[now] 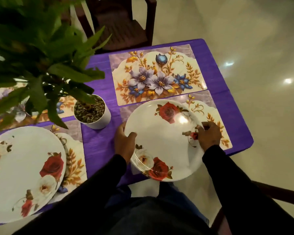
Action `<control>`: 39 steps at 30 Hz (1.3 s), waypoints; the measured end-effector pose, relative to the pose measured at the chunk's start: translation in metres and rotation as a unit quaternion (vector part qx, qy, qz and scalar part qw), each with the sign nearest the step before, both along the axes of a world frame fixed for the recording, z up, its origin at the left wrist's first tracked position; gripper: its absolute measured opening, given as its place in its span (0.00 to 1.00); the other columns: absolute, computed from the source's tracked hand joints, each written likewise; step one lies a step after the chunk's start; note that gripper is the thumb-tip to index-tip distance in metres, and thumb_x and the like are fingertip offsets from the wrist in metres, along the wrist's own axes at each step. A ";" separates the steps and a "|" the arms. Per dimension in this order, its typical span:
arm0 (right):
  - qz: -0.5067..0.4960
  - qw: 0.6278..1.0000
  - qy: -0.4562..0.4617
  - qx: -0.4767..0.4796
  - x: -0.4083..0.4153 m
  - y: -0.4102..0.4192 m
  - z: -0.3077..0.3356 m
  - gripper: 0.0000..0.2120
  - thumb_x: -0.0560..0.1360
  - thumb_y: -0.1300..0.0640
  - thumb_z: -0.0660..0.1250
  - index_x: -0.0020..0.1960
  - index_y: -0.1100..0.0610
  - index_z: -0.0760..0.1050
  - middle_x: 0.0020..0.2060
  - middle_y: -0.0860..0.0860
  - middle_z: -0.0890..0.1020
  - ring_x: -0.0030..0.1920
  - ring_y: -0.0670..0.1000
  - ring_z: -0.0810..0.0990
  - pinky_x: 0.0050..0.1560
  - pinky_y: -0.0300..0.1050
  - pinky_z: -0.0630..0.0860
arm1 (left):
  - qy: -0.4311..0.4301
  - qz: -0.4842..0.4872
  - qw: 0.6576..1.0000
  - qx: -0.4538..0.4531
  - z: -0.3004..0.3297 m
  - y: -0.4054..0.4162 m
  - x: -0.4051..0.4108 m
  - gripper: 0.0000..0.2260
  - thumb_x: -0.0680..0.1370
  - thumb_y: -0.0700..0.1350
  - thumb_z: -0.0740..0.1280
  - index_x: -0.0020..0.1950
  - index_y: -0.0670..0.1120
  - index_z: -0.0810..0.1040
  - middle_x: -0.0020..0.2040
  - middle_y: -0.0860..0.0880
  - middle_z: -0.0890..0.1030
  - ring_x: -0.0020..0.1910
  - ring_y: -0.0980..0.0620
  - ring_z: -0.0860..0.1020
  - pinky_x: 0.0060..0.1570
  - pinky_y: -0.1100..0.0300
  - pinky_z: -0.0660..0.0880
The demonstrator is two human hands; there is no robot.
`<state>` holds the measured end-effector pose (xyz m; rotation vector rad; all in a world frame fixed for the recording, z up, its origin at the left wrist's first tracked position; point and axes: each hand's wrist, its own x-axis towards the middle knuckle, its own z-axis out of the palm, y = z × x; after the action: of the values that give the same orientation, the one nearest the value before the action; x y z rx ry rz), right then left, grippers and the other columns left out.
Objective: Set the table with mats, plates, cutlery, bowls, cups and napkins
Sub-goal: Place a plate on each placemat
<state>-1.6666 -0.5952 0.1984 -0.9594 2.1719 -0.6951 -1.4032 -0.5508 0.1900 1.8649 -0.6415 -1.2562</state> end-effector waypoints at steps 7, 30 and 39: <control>0.079 0.996 0.023 0.021 -0.044 -0.050 -0.022 0.08 0.78 0.64 0.66 0.56 0.65 0.76 0.49 0.57 0.81 0.37 0.47 0.73 0.33 0.30 0.65 | -0.057 0.064 0.996 0.038 -0.013 -0.030 -0.044 0.27 0.64 0.49 0.66 0.63 0.44 0.79 0.55 0.46 0.83 0.53 0.42 0.81 0.45 0.58 0.74; 0.144 0.986 0.068 0.052 -0.070 -0.074 -0.031 0.09 0.79 0.58 0.67 0.56 0.62 0.77 0.53 0.58 0.81 0.53 0.57 0.81 0.57 0.54 0.80 | -0.243 0.047 0.960 0.132 -0.018 -0.045 -0.068 0.18 0.73 0.46 0.70 0.62 0.44 0.82 0.59 0.44 0.82 0.57 0.44 0.80 0.54 0.54 0.76; 0.171 0.977 0.104 0.072 -0.074 -0.078 -0.026 0.08 0.79 0.57 0.68 0.52 0.62 0.80 0.47 0.56 0.82 0.45 0.52 0.79 0.50 0.46 0.77 | -0.293 0.039 0.946 0.134 -0.020 -0.040 -0.059 0.12 0.76 0.42 0.73 0.58 0.41 0.84 0.55 0.43 0.85 0.56 0.43 0.81 0.54 0.55 0.73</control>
<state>-1.7408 -0.6735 0.1721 -1.3332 2.1210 -0.2798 -1.4627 -0.5906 0.1702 2.4974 -0.7158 -0.7510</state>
